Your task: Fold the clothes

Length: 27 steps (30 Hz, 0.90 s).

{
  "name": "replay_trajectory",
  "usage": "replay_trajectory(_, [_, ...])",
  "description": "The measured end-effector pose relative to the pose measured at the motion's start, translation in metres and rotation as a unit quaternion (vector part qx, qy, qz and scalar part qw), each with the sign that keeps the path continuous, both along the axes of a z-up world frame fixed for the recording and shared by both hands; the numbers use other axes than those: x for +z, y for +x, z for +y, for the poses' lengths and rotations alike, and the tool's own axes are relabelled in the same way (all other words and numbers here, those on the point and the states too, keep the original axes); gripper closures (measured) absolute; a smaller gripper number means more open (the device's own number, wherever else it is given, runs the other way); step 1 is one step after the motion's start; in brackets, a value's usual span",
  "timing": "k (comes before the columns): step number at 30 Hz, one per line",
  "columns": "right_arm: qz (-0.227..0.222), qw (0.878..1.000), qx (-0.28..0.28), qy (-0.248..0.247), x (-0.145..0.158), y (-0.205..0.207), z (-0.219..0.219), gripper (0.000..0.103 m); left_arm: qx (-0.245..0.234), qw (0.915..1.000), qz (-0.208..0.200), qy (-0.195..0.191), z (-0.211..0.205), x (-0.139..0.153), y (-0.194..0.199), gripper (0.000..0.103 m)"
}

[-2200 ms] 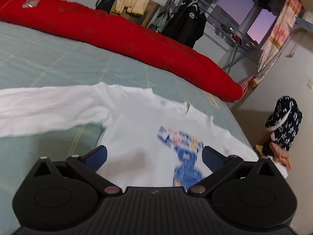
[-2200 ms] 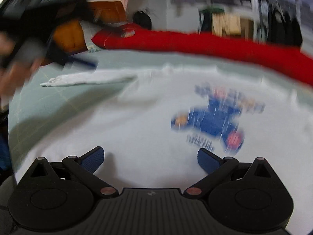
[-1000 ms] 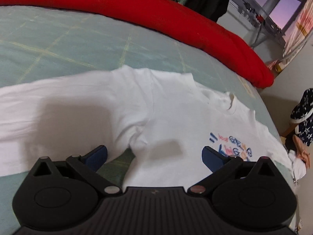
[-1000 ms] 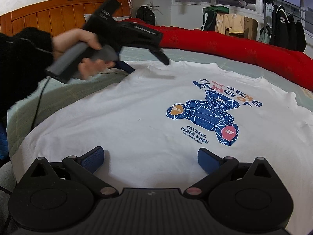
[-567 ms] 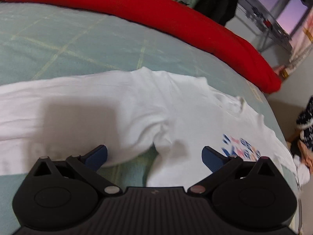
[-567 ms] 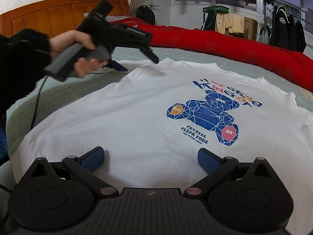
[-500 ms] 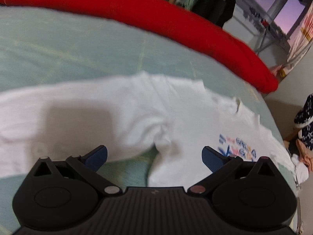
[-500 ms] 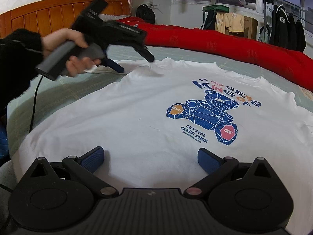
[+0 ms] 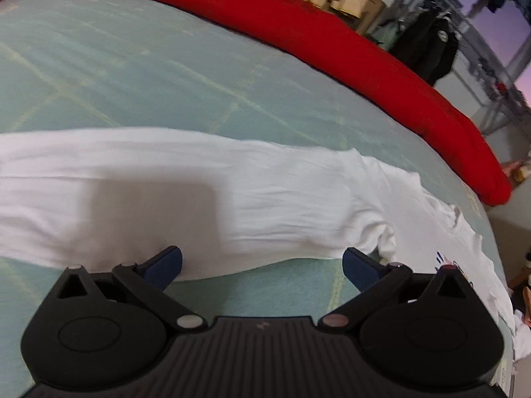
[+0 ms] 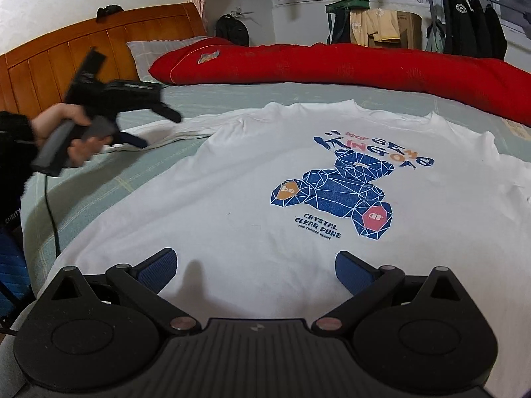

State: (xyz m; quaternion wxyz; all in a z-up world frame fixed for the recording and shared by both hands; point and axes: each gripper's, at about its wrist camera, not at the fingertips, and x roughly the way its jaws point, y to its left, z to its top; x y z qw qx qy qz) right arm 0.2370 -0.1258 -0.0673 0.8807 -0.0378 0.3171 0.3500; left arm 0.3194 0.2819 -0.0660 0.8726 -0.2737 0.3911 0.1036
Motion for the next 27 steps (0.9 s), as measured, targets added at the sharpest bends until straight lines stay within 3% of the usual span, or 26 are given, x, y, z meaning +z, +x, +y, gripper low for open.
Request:
replay_trajectory(4, [0.002,1.0,-0.003,0.002,-0.002,0.001,0.0,0.0,-0.001,0.9994,-0.034,0.011,0.002,0.018,0.012,0.001])
replay_trajectory(8, [-0.003,1.0,-0.003,-0.005,-0.004,0.002,0.002,0.0,0.006,0.9993,-0.017,0.033,0.005,0.007,0.032,0.001])
replay_trajectory(10, [-0.007,1.0,-0.002,-0.01,-0.005,0.001,0.003,0.0,0.02,0.9993,-0.001,0.032,0.012,-0.005,0.027,0.001])
replay_trajectory(14, [-0.015,1.0,0.0,-0.02,-0.006,-0.001,0.006,0.0,0.047,0.9989,-0.011,-0.003,0.034,-0.02,-0.004,0.001])
replay_trajectory(16, [-0.015,1.0,0.0,-0.021,-0.006,-0.001,0.006,0.0,0.068,0.9973,-0.018,-0.021,0.045,-0.014,-0.02,0.001])
replay_trajectory(20, [-0.013,1.0,-0.001,-0.016,-0.006,0.0,0.004,0.0,0.098,0.9947,-0.032,0.002,0.067,0.002,-0.037,0.001])
replay_trajectory(27, [-0.019,1.0,-0.002,-0.024,-0.008,0.0,0.008,0.0,0.139,0.9903,0.0,-0.002,0.091,-0.022,-0.046,0.001])
